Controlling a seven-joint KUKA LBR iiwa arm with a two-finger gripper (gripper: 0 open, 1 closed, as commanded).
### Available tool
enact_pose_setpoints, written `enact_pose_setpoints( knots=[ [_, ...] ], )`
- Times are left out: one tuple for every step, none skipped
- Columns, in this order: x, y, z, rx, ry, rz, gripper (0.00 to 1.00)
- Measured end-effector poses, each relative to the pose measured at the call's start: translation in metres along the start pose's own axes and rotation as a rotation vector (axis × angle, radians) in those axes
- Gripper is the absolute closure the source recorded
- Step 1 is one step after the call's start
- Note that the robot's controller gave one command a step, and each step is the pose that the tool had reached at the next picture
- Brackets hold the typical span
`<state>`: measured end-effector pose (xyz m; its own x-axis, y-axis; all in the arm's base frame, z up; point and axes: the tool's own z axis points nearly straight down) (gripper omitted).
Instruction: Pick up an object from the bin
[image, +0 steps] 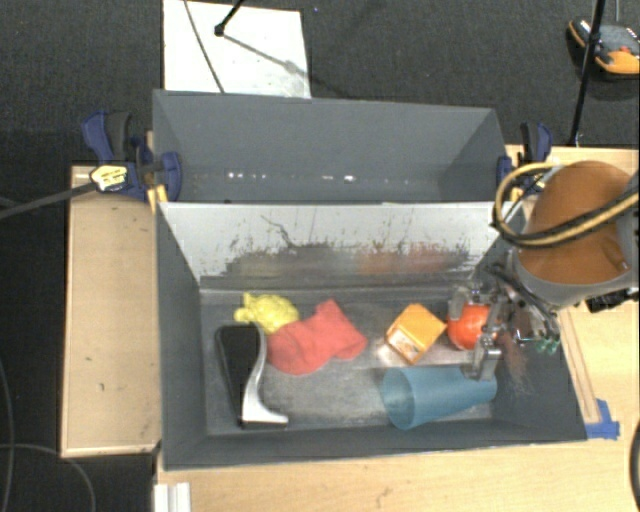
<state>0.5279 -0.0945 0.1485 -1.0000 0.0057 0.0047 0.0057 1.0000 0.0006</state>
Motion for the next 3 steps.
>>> enact_pose_setpoints(
  knots=[
    [-0.002,0.0,-0.005,0.001,-0.008,-0.003,0.0],
    [-0.04,-0.03,0.037,0.004,-0.019,-0.157,0.0],
    [-0.023,-0.05,0.078,0.002,-0.011,-0.197,0.0]
  ],
)
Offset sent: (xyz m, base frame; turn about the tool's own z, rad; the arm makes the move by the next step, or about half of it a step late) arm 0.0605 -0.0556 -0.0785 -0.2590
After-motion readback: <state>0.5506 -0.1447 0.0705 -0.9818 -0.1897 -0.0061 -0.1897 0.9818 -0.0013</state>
